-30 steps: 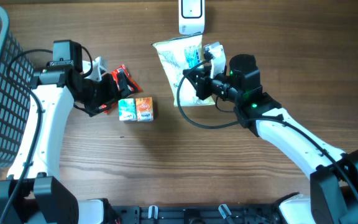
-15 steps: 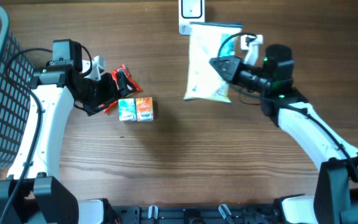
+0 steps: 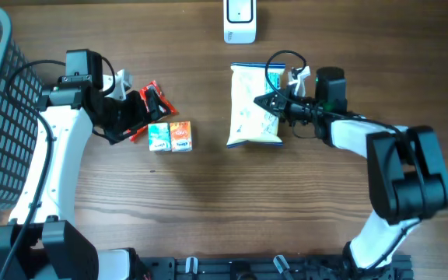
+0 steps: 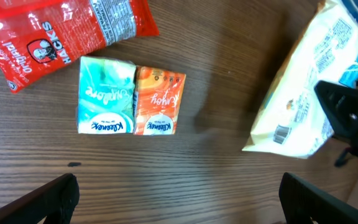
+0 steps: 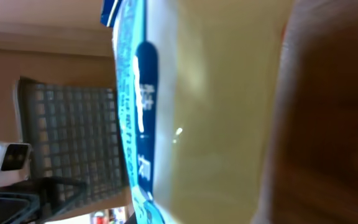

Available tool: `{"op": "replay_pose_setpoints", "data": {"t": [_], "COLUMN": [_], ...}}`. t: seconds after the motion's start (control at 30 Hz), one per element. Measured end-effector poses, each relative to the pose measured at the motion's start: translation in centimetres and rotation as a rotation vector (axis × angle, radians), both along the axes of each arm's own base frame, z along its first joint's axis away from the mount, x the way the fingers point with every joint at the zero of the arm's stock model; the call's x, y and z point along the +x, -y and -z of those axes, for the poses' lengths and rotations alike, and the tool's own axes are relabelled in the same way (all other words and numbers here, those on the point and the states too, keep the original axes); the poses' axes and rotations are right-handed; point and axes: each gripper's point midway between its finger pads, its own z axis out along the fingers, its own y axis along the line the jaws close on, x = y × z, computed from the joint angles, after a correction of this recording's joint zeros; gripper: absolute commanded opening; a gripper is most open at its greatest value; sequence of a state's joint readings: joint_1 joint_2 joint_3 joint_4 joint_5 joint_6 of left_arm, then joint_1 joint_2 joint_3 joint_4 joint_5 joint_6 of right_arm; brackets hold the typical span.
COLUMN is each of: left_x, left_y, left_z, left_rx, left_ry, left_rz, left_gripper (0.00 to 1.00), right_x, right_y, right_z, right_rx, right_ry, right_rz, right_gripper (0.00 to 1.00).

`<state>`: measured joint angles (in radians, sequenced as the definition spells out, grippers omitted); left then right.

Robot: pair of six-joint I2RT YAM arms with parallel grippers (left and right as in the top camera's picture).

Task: Scan the item barcode

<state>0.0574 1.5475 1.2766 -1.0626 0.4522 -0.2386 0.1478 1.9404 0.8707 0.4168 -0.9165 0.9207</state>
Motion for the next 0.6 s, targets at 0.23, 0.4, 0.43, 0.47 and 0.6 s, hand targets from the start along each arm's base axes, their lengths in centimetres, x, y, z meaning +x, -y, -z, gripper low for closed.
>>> {"op": "replay_pose_setpoints", "data": {"t": [0.23, 0.4, 0.43, 0.47, 0.6], "left_x": [0.0, 0.0, 0.0, 0.0, 0.0], "left_y": [0.0, 0.0, 0.0, 0.0, 0.0], "left_z": [0.0, 0.0, 0.0, 0.0, 0.0], "left_rx": [0.0, 0.0, 0.0, 0.0, 0.0], "left_ry": [-0.001, 0.0, 0.0, 0.0, 0.0], "left_rz": [0.0, 0.0, 0.0, 0.0, 0.0], "left_gripper": [1.0, 1.0, 1.0, 1.0, 1.0], "right_x": [-0.2, -0.3, -0.3, -0.3, -0.9], "right_y": [-0.7, -0.5, -0.4, -0.2, 0.6], "right_z": [2.8, 3.5, 3.8, 4.1, 6.2], "right_rx": [0.083, 0.06, 0.047, 0.034, -0.056], "right_ry": [-0.1, -0.102, -0.104, -0.11, -0.149], "right_rz": [-0.011, -0.008, -0.003, 0.004, 0.028], "right_gripper": [0.09, 0.2, 0.18, 0.18, 0.19]}}
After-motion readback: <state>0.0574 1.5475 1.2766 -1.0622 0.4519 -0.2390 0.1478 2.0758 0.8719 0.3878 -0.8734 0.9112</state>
